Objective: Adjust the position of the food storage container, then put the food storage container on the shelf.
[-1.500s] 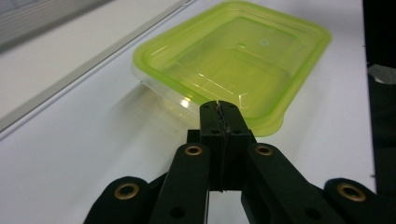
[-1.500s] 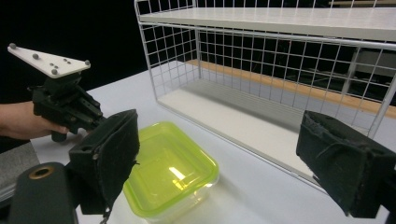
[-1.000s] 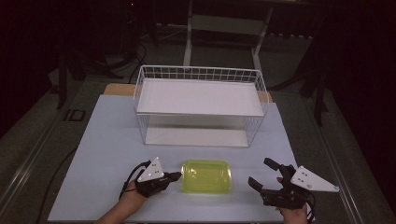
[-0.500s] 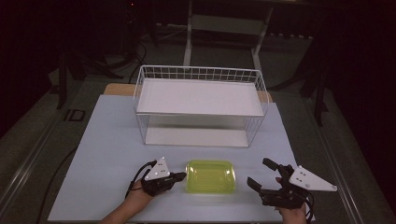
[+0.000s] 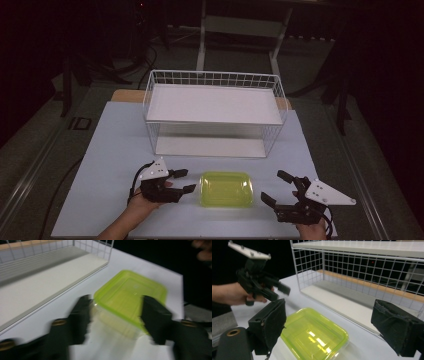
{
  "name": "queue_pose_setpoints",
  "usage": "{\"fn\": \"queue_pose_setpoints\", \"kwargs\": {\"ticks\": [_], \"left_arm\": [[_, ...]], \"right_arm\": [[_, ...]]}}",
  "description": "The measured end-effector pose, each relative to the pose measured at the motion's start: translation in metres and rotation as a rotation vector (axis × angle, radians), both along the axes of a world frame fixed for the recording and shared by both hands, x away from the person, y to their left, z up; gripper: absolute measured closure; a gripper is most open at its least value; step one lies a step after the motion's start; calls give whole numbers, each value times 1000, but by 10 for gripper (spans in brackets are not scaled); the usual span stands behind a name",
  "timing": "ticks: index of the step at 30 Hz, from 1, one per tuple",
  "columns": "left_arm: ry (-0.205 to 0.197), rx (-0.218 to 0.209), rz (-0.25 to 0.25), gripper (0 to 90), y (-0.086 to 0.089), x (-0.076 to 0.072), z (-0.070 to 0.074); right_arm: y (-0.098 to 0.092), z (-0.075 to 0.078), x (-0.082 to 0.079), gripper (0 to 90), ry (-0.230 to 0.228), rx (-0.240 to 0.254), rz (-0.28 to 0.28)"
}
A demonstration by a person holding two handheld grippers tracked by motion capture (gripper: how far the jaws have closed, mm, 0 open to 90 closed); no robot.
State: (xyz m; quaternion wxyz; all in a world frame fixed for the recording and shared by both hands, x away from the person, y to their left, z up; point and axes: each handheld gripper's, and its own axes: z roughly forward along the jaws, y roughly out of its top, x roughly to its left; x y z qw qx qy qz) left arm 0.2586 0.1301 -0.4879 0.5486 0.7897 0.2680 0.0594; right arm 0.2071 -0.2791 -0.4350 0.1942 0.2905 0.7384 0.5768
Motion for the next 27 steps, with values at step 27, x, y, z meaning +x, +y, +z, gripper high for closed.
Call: {"fn": "queue_pose_setpoints", "kwargs": {"ticks": [27], "left_arm": [[211,63,51,7,-34,11,-1]], "right_arm": [[11,-14,31,117,201,-145,-59]]}}
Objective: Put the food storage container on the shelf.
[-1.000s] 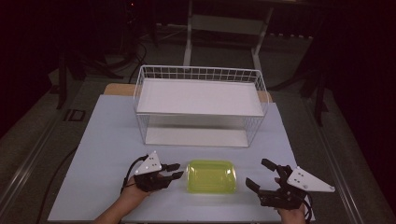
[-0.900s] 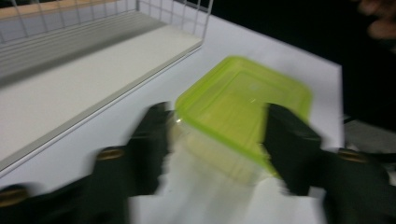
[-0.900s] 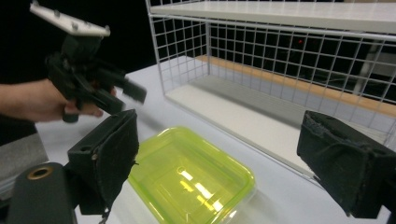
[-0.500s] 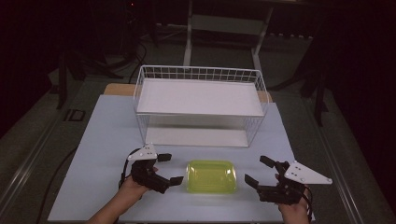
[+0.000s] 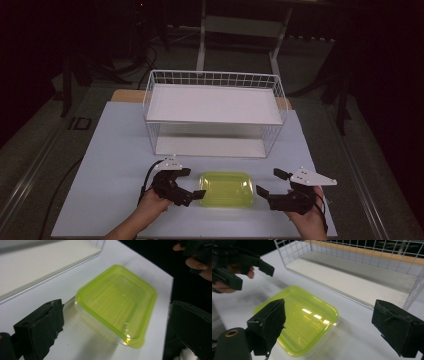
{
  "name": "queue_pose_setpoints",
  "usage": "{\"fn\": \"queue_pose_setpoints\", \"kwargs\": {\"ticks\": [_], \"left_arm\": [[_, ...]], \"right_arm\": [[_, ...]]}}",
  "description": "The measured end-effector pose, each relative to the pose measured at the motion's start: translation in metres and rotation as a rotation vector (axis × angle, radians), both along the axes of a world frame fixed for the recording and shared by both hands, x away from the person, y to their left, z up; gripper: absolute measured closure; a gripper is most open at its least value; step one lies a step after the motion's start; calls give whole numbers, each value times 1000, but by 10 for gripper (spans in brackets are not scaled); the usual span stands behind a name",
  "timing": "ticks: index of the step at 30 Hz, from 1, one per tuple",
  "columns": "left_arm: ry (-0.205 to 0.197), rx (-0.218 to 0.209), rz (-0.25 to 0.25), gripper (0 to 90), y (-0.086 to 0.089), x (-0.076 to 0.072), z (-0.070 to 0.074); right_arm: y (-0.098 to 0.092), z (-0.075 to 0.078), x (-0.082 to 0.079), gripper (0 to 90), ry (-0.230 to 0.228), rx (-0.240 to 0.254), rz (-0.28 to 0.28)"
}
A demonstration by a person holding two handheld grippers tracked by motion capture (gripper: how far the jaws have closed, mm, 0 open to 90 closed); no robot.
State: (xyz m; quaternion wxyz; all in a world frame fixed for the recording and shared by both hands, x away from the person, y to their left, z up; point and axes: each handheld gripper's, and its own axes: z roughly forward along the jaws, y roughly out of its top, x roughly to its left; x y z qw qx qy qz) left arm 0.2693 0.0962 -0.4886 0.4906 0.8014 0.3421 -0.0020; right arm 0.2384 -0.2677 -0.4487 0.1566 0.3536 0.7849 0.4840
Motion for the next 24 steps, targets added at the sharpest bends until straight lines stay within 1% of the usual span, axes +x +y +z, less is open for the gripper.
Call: {"fn": "queue_pose_setpoints", "kwargs": {"ticks": [1,2,3,4,6,7,8,9,10,11,12,13,14,15,16,17,18,19,20,22,23,24], "left_arm": [[-5,20,22,8,-2,-1,-1],[0,23,28,7,-3,0,-2],[19,28,32,8,-5,1,-4],[32,47,46,8,-7,1,-6],[47,72,55,9,-9,0,-9],[57,71,67,35,-10,0,-10],[65,66,72,56,-10,-1,-11],[82,67,84,68,-11,-1,-12],[89,71,96,115,-11,-1,-13],[95,70,109,148,-11,-2,-14],[111,75,118,159,-11,-1,-15],[118,80,135,199,-10,-1,-15],[128,82,146,244,-10,-1,-16],[136,86,150,286,-10,0,-17],[143,88,154,320,-9,0,-18],[156,82,157,374,-8,1,-19],[168,67,151,395,-8,2,-20],[174,54,147,430,-7,2,-20],[182,47,136,465,-8,3,-20],[197,49,116,510,-10,3,-20],[212,52,102,530,-12,4,-21],[226,48,93,539,-13,4,-22]], "right_arm": [[3,-2,1,118,-1,-19,-4],[6,-4,2,124,6,-21,0],[7,-6,3,132,21,-23,9],[10,-9,6,133,57,-28,15],[13,-15,10,161,94,-40,18],[15,-18,12,163,107,-50,13],[16,-22,13,184,125,-51,14],[17,-24,15,213,147,-53,20],[18,-27,16,221,162,-53,15],[19,-29,17,225,168,-53,12],[20,-31,18,227,169,-59,13],[22,-33,19,257,167,-69,4],[23,-34,20,307,169,-76,-11],[23,-36,21,311,178,-75,-17],[24,-38,22,338,187,-80,-26],[24,-39,23,359,198,-84,-32],[24,-42,24,364,214,-85,-41],[24,-44,25,392,228,-85,-54],[24,-46,26,399,246,-84,-56],[26,-49,26,423,266,-93,-67],[27,-51,26,423,279,-102,-66],[27,-52,26,436,289,-93,-67]]}}
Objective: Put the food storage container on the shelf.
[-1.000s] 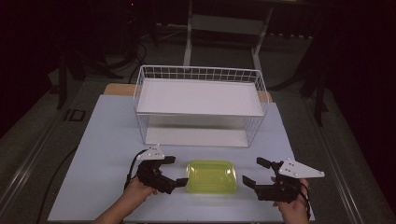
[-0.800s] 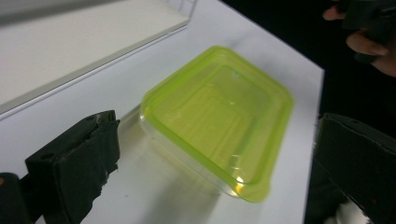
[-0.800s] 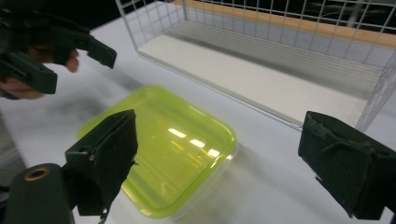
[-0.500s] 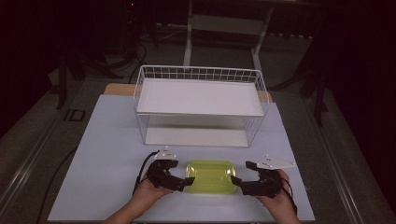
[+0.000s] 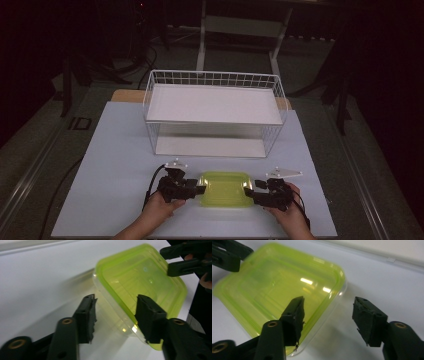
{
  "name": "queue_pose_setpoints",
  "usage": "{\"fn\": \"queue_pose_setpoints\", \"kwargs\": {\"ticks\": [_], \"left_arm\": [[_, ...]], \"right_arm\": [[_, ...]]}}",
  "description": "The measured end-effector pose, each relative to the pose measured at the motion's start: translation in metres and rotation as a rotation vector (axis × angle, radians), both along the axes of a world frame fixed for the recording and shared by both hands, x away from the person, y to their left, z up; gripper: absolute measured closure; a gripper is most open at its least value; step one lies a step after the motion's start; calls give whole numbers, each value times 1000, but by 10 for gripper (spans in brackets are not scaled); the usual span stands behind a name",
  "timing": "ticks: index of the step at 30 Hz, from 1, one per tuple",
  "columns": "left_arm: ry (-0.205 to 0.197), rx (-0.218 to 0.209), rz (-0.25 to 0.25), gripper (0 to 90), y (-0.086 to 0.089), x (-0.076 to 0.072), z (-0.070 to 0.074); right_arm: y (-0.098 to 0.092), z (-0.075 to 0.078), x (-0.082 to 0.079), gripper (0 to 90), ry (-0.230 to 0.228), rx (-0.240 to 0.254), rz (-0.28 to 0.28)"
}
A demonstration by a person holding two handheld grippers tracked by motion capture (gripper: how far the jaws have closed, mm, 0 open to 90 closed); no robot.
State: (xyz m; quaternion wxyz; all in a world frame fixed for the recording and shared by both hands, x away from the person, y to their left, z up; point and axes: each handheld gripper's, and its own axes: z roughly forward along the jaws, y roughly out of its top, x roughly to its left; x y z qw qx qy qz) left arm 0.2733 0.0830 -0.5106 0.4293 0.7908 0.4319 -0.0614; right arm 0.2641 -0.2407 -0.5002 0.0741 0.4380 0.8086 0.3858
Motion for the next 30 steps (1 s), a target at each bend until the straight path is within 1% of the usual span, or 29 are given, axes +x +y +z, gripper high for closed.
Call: {"fn": "queue_pose_setpoints", "kwargs": {"ticks": [1,3,4,6,7,9,11,12,14,18,21,22,24,27,29,30], "left_arm": [[-1,-6,-1,572,-2,-1,-1],[5,-2,6,586,-4,-1,-1],[11,-2,3,596,-5,-1,-2],[9,-16,11,616,-6,-2,-3],[4,-15,9,624,-6,-3,-3],[-2,-15,9,626,-6,-3,-3],[0,-16,10,634,-6,-5,-2],[-1,-17,11,640,-6,-5,-2],[1,-18,7,652,-6,-7,-1],[-10,-5,8,669,-7,-11,2],[-8,-2,10,677,-8,-12,3],[-11,1,8,679,-8,-12,3],[-4,2,16,691,-8,-13,4],[-2,8,25,714,-8,-15,8],[1,16,33,741,-8,-16,11],[-4,20,40,761,-8,-18,12]], "right_arm": [[0,1,0,470,9,-2,1],[3,3,-1,525,12,-9,3],[3,3,-1,539,19,-3,8],[3,3,-1,558,41,8,1],[2,3,-1,565,49,18,3],[2,4,-2,572,54,19,-1],[2,4,-3,579,51,16,-2],[2,5,-3,588,60,21,-7],[2,6,-5,606,56,19,-8],[2,10,-10,657,52,14,-30],[4,12,-12,663,46,-3,-38],[4,12,-13,665,47,-3,-41],[5,13,-15,673,51,0,-49],[5,14,-18,689,64,13,-55],[4,15,-20,708,84,31,-55],[5,17,-21,721,98,40,-55]]}}
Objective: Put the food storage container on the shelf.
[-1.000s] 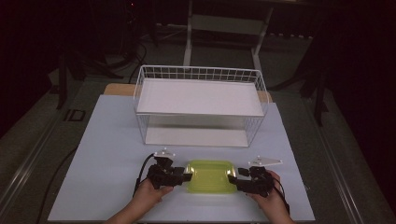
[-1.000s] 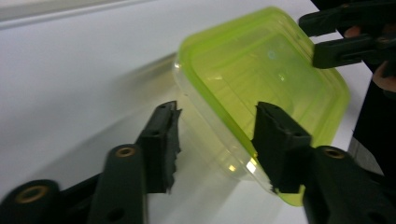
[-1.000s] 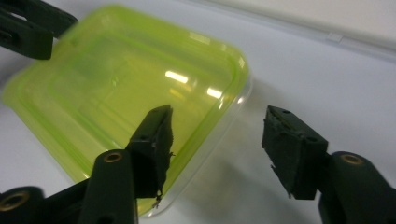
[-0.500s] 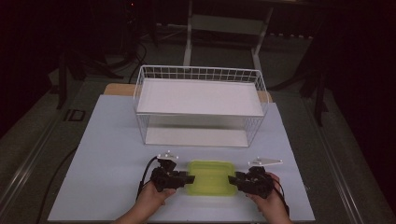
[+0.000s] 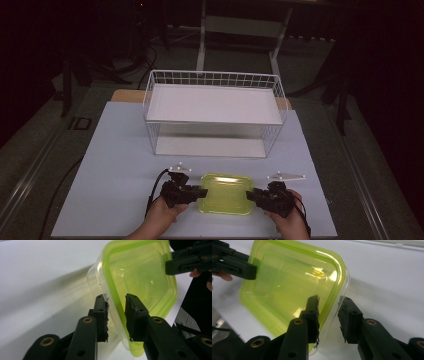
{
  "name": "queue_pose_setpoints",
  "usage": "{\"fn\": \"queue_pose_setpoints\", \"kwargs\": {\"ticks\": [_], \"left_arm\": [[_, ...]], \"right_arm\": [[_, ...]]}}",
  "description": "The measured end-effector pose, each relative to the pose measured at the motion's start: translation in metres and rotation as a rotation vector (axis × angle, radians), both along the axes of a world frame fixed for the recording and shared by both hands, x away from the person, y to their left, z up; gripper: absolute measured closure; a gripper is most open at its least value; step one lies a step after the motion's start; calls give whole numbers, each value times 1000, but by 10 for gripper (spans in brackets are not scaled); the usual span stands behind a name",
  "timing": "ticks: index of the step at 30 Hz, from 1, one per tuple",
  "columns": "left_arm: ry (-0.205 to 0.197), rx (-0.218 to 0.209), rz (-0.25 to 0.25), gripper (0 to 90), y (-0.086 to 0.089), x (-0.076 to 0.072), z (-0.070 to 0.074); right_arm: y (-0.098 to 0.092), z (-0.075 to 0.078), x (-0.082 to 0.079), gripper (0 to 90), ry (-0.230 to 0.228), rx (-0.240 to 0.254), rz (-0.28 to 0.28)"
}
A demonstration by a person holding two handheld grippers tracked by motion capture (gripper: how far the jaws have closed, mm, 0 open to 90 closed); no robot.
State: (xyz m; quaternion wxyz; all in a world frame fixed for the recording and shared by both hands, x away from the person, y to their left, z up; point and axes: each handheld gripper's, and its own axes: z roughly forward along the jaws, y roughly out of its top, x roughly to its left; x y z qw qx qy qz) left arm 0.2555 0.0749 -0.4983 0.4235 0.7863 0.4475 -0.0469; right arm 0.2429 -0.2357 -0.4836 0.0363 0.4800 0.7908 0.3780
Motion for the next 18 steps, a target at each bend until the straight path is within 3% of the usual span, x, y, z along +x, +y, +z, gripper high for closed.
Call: {"fn": "queue_pose_setpoints", "kwargs": {"ticks": [1,4,18], "left_arm": [[-6,12,7,780,0,-1,1],[9,4,9,799,3,-3,1],[-58,-26,70,805,20,7,29]], "right_arm": [[1,1,-1,739,11,8,5],[6,4,-6,753,-17,-13,-3],[18,29,14,757,-90,38,-7]]}}
